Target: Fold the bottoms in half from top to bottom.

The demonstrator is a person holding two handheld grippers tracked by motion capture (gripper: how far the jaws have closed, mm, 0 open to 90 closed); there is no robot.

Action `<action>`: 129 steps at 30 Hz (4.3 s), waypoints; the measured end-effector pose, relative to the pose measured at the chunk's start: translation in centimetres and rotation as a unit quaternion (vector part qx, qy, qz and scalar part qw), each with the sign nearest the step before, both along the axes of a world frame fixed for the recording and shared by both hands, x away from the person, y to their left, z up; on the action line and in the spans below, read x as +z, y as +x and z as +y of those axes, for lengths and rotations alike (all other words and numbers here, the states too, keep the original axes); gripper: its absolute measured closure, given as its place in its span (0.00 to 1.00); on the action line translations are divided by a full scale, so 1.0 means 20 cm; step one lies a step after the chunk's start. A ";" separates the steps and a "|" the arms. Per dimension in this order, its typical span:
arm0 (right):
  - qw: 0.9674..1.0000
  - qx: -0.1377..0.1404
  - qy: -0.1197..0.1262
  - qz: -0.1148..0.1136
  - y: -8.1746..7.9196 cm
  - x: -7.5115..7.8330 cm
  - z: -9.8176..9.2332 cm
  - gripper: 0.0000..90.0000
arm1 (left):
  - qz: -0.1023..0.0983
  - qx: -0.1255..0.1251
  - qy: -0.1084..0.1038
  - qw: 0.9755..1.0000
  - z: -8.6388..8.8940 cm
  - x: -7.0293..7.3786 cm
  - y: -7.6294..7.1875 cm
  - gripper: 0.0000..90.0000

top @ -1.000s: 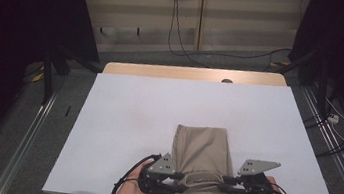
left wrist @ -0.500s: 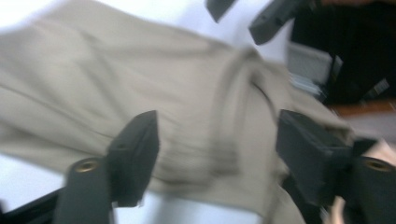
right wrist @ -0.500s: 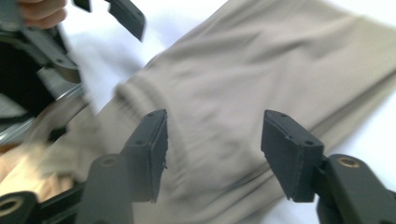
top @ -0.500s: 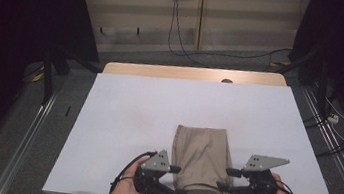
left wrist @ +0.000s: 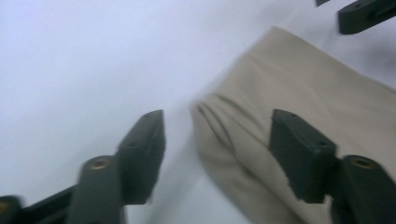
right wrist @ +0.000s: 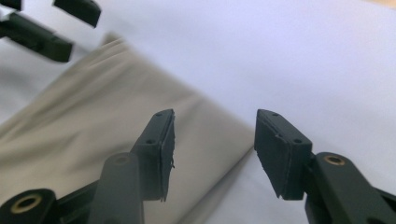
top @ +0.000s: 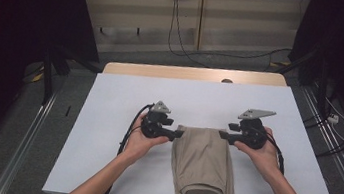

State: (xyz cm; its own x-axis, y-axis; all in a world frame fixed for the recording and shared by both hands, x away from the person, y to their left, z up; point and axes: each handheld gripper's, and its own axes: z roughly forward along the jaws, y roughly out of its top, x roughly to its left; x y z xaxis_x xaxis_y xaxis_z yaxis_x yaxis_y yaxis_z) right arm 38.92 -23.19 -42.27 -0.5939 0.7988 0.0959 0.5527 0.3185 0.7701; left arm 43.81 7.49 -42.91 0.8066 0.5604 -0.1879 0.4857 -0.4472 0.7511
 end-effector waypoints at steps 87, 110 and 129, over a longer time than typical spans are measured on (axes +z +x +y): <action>0.986 -0.146 0.047 -0.069 0.83 0.69 -0.01 0.52 | -0.045 0.182 -0.081 0.979 -0.07 0.61 0.73 0.51; 0.998 0.005 0.063 -0.002 0.07 0.17 0.07 0.63 | -0.045 0.080 -0.045 0.995 0.11 0.14 0.01 0.16; 0.981 0.191 -0.006 0.042 -0.47 -0.06 0.54 0.68 | -0.031 0.019 -0.013 0.999 0.18 -0.01 -0.48 0.16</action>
State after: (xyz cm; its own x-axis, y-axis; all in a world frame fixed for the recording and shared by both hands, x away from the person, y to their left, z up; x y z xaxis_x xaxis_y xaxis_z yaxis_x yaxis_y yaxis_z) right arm 29.46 -12.38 -43.51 -0.8401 0.5215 0.1489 0.4528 0.5234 0.7218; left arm 34.25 11.08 -43.06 0.7955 0.5865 -0.1521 0.4534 -0.4096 0.7916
